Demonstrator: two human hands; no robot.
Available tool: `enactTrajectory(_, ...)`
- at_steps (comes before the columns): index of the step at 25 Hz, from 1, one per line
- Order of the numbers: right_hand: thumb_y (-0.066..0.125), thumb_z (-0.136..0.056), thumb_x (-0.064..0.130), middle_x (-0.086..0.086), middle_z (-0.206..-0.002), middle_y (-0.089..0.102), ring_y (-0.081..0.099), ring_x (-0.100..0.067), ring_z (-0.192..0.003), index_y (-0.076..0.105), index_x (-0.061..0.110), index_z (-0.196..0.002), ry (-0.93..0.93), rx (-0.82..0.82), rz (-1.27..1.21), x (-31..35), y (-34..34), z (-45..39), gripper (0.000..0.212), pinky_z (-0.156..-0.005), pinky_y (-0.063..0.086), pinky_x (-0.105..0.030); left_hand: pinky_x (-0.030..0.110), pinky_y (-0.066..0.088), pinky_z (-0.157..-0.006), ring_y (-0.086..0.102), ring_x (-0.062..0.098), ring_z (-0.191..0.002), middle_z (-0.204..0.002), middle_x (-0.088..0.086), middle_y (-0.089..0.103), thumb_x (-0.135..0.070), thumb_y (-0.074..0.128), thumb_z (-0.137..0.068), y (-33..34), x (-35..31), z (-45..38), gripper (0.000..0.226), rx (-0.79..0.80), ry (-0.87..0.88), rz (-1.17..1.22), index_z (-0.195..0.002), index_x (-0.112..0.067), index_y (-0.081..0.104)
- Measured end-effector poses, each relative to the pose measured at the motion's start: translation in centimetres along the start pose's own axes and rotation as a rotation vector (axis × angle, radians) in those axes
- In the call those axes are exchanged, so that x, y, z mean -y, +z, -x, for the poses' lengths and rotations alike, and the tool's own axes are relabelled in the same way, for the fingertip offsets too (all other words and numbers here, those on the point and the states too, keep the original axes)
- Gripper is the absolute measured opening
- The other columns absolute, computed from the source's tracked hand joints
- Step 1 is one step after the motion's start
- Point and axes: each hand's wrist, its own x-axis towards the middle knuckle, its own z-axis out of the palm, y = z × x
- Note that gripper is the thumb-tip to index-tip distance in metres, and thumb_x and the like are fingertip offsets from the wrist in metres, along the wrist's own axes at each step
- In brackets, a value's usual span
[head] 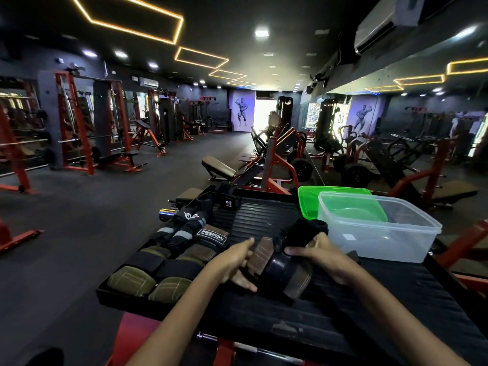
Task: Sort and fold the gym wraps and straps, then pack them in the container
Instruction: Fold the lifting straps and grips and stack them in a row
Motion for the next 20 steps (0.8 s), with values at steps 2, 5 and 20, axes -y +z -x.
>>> enactTrajectory(2,0.08,-0.068,0.009,-0.008,-0.086,0.069,0.064,-0.021,-0.081,0.064,0.003,-0.095,0.187,0.099,-0.055,-1.1,-0.4,-1.7,0.032,-0.079,0.052,-0.036,0.021,0.048,-0.06,0.058,0.005,-0.065,-0.089,-0.003,0.057,-0.057,0.035,-0.094,0.1,0.3,-0.1,0.046,-0.03,0.174,-0.04,-0.107,-0.018,0.056)
enactTrajectory(5,0.069,-0.077,0.001,-0.008,-0.083,0.073,0.069,-0.017,-0.075,0.067,0.007,-0.086,0.244,0.109,-0.198,-3.0,0.7,-2.7,0.012,-0.069,0.057,-0.027,0.032,0.05,-0.078,0.061,0.013,-0.082,-0.096,0.001,0.064,-0.034,0.069,-0.083,0.9,2.0,-0.8,0.037,-0.013,0.306,-0.074,-0.108,-0.013,0.052)
enactTrajectory(20,0.074,-0.077,0.015,-0.012,-0.061,0.056,0.046,-0.012,-0.058,0.067,0.0,-0.065,-0.128,-0.274,-0.088,-4.7,1.7,-3.8,0.02,-0.055,0.036,-0.022,0.028,0.042,-0.072,0.049,0.013,-0.073,-0.079,0.008,0.05,-0.012,0.062,-0.086,2.8,3.0,-4.9,0.024,-0.075,0.507,-0.027,-0.079,-0.019,0.04)
